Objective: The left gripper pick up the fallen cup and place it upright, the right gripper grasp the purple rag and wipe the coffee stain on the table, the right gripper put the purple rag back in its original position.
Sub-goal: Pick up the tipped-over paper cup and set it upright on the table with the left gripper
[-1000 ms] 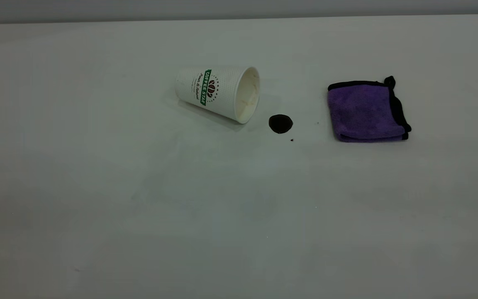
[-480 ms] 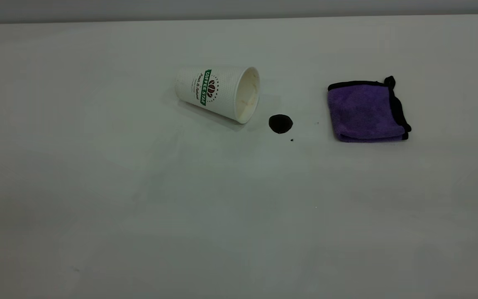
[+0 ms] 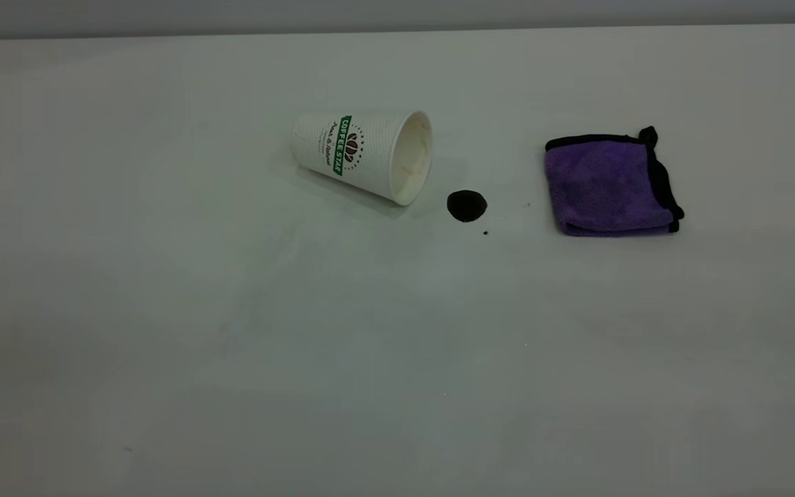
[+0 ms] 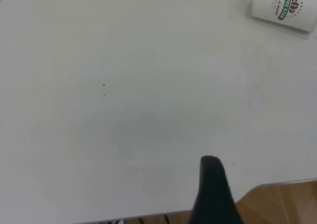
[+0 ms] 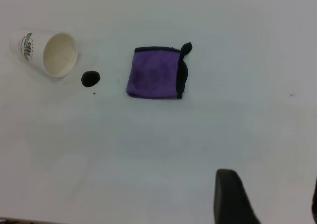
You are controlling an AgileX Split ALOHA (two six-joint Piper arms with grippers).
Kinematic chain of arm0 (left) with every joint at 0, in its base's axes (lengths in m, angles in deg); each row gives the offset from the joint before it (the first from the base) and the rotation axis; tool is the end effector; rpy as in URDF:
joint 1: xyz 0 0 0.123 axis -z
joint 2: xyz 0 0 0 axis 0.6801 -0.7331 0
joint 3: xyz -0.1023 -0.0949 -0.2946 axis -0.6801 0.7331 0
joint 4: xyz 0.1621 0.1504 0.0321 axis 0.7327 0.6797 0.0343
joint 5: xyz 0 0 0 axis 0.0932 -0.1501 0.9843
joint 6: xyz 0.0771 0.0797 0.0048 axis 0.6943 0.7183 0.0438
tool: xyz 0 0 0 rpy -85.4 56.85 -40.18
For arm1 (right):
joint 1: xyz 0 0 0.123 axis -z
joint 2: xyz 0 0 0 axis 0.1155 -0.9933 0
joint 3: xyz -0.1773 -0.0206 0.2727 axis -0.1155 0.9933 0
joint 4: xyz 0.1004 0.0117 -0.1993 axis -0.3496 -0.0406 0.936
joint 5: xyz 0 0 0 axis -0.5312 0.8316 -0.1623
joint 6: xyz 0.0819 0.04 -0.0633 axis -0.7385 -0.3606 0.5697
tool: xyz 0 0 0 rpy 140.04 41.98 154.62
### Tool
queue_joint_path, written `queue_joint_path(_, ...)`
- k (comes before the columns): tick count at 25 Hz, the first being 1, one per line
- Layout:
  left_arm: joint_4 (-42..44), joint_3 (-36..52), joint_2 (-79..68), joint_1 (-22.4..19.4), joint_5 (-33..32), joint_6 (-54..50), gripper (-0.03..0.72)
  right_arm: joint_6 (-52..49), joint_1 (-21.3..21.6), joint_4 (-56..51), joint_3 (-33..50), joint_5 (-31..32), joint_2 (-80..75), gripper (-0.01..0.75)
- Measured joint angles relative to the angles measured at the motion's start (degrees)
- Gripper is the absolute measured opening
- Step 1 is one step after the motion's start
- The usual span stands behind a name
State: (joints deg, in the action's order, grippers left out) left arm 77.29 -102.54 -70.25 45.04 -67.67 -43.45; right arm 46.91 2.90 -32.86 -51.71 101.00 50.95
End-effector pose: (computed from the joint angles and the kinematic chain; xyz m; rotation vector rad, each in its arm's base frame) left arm -0.0590 -0.0024 0.2442 0.1107 2.0951 -0.0424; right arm -0.0580 0.0058 0.2409 -0.0770 2.1181 0.1529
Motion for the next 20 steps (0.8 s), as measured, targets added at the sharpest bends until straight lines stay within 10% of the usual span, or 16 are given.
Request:
queue_joint_path(10,-0.39,-1.21,-8.22,0.00,1.36,0.00,0.606,0.00,0.00,0.00,0.00,0.00,0.00,0.429)
queue_joint_path(20,-1.88,-9.19,-38.41,0.00,18.72,6.03,0.596,0.00,0.00,0.00,0.00,0.00,0.00,0.429)
